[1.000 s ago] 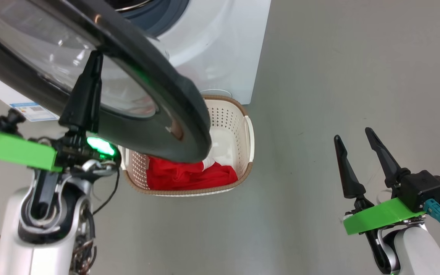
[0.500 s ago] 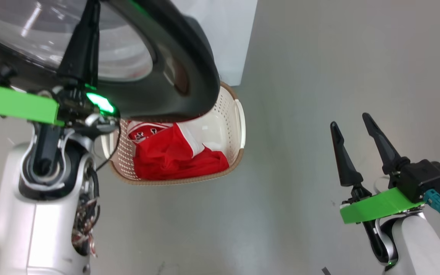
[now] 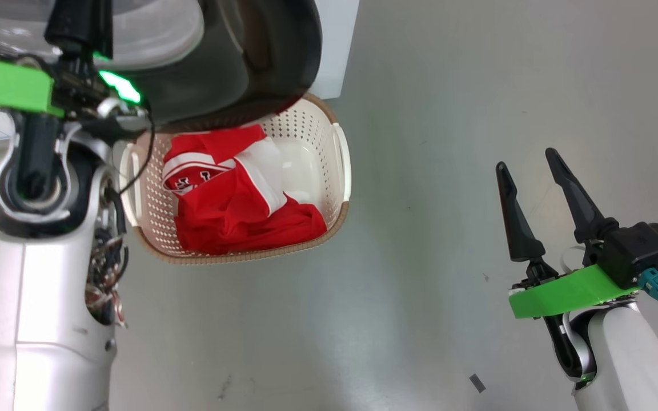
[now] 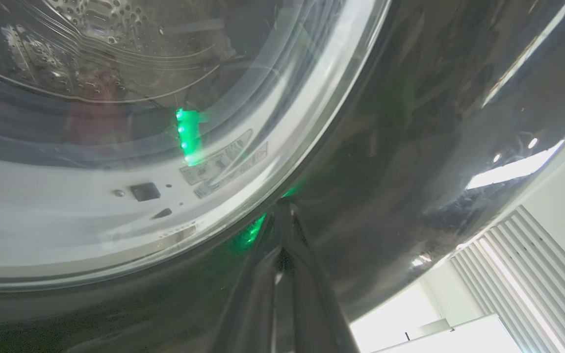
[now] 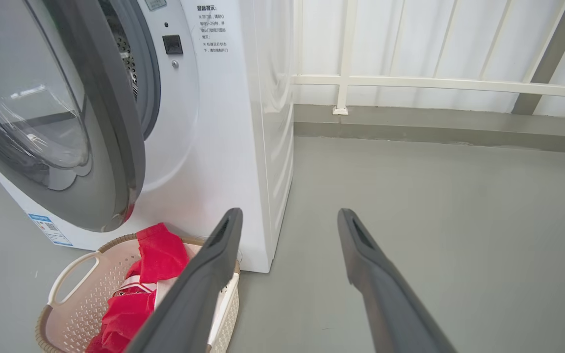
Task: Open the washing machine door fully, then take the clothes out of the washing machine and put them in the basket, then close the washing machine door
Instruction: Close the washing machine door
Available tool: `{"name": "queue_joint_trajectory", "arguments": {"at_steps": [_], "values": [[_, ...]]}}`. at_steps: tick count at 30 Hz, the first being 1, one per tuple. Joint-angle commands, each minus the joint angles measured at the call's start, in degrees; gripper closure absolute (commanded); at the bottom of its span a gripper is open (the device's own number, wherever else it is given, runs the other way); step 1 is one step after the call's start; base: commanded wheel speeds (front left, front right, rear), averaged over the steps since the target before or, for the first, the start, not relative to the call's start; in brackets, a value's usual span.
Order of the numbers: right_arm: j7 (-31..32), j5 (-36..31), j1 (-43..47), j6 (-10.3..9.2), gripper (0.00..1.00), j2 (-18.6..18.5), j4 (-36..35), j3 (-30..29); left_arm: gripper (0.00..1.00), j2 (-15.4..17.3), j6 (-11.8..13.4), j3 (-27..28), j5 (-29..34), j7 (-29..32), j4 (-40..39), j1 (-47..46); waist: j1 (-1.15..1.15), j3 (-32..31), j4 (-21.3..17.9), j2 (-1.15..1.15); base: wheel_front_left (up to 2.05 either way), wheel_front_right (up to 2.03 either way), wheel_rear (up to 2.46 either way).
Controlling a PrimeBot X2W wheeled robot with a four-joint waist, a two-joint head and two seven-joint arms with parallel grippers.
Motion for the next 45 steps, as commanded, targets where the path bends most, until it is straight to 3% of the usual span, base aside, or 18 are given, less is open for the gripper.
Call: {"name": "queue_joint_trajectory", "arguments": {"at_steps": [1, 11, 19, 20, 22, 31, 36, 45], "values": [[-0.4, -0.1, -1.1, 0.35, 0.0, -0.1, -1.6, 1.2, 1.0, 2.0, -1.1, 1.5, 0.9, -0.1, -0.7, -2.3, 0.0, 0.6, -0.5, 0.0, 0.0, 0.0, 0.0], [-0.4, 0.5, -1.8, 0.35, 0.0, -0.1, -1.4, 1.0, 1.0, 3.2, -3.1, 2.1, 2.2, -0.6, 1.1, -2.1, 0.0, 0.4, -1.7, 0.0, 0.0, 0.0, 0.0], [-0.4, 0.8, -1.0, 0.35, 0.0, -0.1, -0.5, 0.6, 1.0, 5.3, -3.4, 1.1, 6.8, -2.3, 1.5, 5.2, 0.0, -3.1, -1.2, 0.0, 0.0, 0.0, 0.0], [-0.4, 0.9, -0.9, 0.35, 0.0, -0.1, -0.4, 0.6, 0.74, 6.0, -3.1, 0.7, 8.5, -3.1, 1.7, 6.5, 0.0, -3.7, -1.0, 0.0, 0.0, 0.0, 0.0], [-0.4, 0.9, -0.5, 0.35, 0.0, -0.1, -0.2, 0.6, 0.0, 6.9, -2.9, -0.4, 11.6, -4.4, 1.8, 8.9, 0.0, -4.8, -0.7, 0.0, 0.0, 0.0, 0.0], [-0.4, 1.2, 1.2, 0.35, 0.0, -0.1, 0.5, 0.3, 0.0, 9.8, -1.1, -3.9, 24.4, -12.4, -2.0, 19.5, 0.0, -10.5, 1.3, 0.0, 0.0, 0.0, 0.0], [-0.4, 1.6, 2.4, 0.35, 0.0, -0.1, 0.7, 0.2, 0.0, 13.0, -0.7, -6.0, 34.9, -18.5, -4.5, 24.7, 0.0, -13.7, 1.9, 0.0, 0.0, 0.0, 0.0], [-0.4, 1.4, 5.1, 0.35, 0.0, -0.1, -0.2, -0.5, 0.0, 15.3, 5.3, -5.5, 59.2, -21.4, -13.5, 33.5, 0.0, -18.1, 1.7, 0.0, 0.0, 0.0, 0.0]]}}
